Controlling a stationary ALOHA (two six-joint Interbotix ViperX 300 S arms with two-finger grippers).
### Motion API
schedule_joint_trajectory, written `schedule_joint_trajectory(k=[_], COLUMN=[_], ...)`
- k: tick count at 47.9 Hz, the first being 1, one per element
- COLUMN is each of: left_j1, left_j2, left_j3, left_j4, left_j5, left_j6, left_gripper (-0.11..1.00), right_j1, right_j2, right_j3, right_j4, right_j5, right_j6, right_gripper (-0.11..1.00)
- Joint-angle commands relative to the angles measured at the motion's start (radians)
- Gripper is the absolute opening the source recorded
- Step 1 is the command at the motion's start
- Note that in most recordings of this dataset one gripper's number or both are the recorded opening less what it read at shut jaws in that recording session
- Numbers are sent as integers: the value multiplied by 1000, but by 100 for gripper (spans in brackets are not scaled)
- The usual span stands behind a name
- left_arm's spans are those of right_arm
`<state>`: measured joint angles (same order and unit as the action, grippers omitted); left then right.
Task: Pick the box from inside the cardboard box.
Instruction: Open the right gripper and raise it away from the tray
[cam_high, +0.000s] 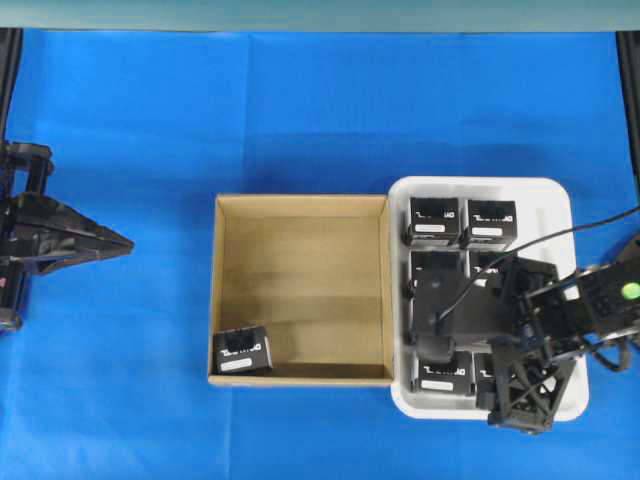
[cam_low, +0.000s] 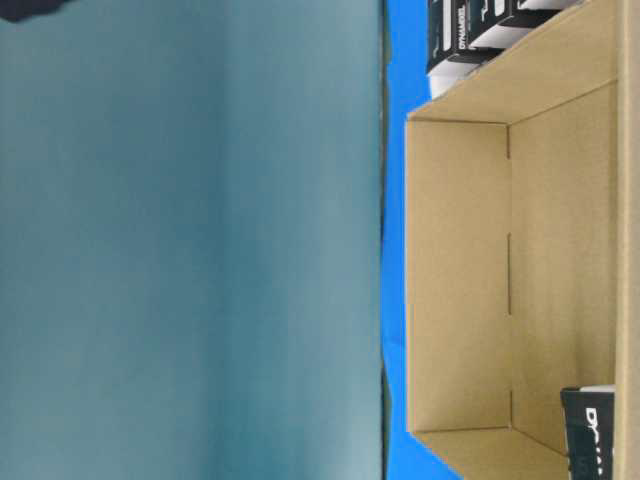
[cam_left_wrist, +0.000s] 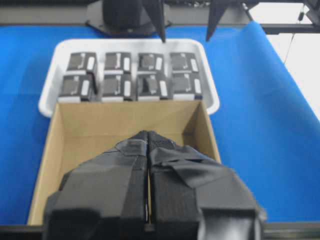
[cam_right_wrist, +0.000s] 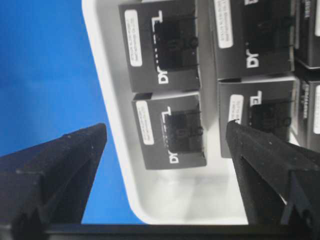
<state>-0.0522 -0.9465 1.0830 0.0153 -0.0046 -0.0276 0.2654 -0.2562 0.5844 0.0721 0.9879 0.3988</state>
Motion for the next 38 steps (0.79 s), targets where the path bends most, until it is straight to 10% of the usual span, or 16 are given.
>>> schedule_joint_trajectory(k=[1, 38], left_j1=[-3, -3], left_j2=[5, 3], left_j3=[-29, -29], left_j4=[2, 2], left_j5=[-5, -5], left_j6=[-2, -2], left_gripper=[-5, -5], right_j1=[-15, -78], right_j2=[-34, -278], right_j3=[-14, 103], right_j4=[-3, -61], right_j5=[-26, -620], right_j6=[2, -6], right_gripper=[97, 96])
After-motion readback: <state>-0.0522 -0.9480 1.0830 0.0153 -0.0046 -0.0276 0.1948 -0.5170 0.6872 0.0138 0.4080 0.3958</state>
